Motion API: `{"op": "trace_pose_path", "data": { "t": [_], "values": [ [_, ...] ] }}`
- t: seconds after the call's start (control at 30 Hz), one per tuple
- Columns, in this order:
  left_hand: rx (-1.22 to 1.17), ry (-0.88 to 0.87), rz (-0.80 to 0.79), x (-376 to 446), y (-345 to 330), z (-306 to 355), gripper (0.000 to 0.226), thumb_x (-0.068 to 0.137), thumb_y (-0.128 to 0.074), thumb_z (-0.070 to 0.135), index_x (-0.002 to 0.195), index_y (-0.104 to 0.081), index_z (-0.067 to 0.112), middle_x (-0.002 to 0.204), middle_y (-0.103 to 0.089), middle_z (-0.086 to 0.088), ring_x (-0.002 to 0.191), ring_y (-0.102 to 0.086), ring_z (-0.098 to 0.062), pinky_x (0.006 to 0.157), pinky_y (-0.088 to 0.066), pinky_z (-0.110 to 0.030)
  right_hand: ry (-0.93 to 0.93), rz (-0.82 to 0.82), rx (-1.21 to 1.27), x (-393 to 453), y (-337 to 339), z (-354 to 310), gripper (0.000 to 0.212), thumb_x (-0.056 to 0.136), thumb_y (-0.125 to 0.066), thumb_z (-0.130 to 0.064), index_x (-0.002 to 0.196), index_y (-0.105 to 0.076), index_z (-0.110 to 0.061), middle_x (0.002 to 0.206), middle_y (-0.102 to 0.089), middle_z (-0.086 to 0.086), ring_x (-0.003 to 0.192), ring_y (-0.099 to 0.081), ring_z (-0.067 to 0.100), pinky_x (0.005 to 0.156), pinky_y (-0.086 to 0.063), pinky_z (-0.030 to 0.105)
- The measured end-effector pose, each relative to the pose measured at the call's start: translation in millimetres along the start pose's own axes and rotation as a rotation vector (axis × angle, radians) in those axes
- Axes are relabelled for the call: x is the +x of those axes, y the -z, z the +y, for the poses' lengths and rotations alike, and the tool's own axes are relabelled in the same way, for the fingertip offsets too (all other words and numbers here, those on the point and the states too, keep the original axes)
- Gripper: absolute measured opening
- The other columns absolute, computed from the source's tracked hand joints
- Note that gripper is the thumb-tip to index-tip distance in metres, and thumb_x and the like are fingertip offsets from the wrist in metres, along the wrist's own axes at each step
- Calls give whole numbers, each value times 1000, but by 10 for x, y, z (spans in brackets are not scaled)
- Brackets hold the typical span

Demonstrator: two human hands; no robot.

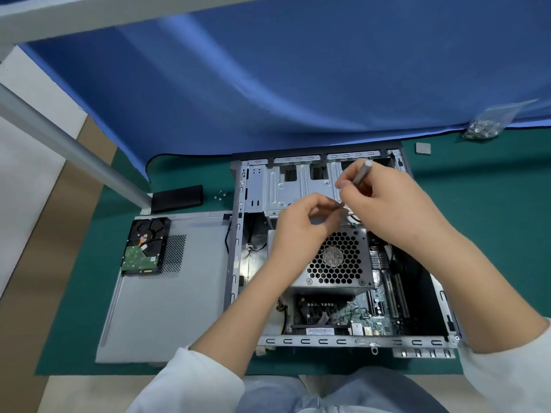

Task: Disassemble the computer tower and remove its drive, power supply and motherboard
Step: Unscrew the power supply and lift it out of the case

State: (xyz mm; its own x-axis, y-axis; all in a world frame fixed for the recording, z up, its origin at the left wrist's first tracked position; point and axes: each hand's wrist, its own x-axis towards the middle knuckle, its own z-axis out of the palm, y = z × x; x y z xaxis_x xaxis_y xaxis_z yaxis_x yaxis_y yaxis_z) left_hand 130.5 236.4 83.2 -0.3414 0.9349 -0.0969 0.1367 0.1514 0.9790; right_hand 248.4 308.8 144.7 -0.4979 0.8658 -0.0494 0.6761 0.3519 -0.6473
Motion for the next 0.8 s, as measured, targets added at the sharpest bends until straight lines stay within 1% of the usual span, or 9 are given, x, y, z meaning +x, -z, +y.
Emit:
{"op": "trace_pose_path", "data": {
  "t": [0.1,0.17,0.27,0.33,0.43,0.5,0.57,0.7,0.8],
  "values": [
    [58,-79,45,57,237,28,9,84,-70,16,87,-68,24,82,-71,13,79,-65,-1,70,-49,-14,12,-76,213,123,-103,-71,22,91,-46,-38,83,-61,-25,56,-53,-10,53,-47,8,54,-39,28],
    [37,-86,92,100,410,16,15,84,-69,11,83,-66,25,78,-70,16,75,-64,0,69,-48,-13,41,-198,418,217,-182,-150,22,96,-46,-31,84,-62,-22,51,-52,-9,46,-44,5,48,-36,21],
    [42,-51,164,183,688,-60,17,85,-67,9,80,-62,25,72,-68,17,69,-64,-1,66,-48,-11,94,-396,680,385,-315,-262,22,100,-43,-26,92,-61,-15,57,-55,2,44,-42,10,37,-32,17],
    [19,-3,239,268,898,-179,12,87,-65,11,81,-61,21,74,-70,12,69,-65,-4,67,-51,-14,148,-471,712,543,-443,-318,21,101,-42,-27,94,-58,-15,63,-59,4,50,-47,16,36,-34,21],
    [-47,175,408,416,1247,-477,3,89,-63,19,86,-63,19,75,-71,8,61,-61,-2,62,-52,-16,177,-510,509,884,-728,-338,17,101,-41,-27,93,-52,-17,70,-61,-1,60,-53,16,40,-42,25],
    [-36,290,483,515,1467,-729,5,90,-63,22,90,-64,16,78,-69,7,58,-57,-1,58,-49,-14,220,-525,176,1142,-938,-293,14,99,-46,-31,95,-50,-18,81,-60,-1,67,-53,15,49,-42,22],
    [0,385,518,627,1643,-971,12,90,-63,20,96,-65,10,84,-67,1,62,-53,-6,61,-46,-17,259,-540,-114,1347,-1124,-232,15,94,-55,-32,96,-49,-19,89,-59,0,75,-51,16,55,-35,24],
    [160,507,489,860,1878,-1341,17,89,-63,14,103,-68,5,95,-69,-10,66,-53,-10,65,-45,-21,189,-586,-170,1584,-1360,-174,24,82,-72,-29,90,-51,-20,80,-54,-7,75,-49,13,62,-31,24],
    [387,492,414,1038,1963,-1508,14,89,-63,15,100,-71,10,99,-70,-7,78,-59,-16,74,-43,-24,144,-627,-153,1706,-1427,-179,28,78,-76,-23,81,-49,-24,74,-54,-11,66,-53,12,54,-35,21]
  ]
}}
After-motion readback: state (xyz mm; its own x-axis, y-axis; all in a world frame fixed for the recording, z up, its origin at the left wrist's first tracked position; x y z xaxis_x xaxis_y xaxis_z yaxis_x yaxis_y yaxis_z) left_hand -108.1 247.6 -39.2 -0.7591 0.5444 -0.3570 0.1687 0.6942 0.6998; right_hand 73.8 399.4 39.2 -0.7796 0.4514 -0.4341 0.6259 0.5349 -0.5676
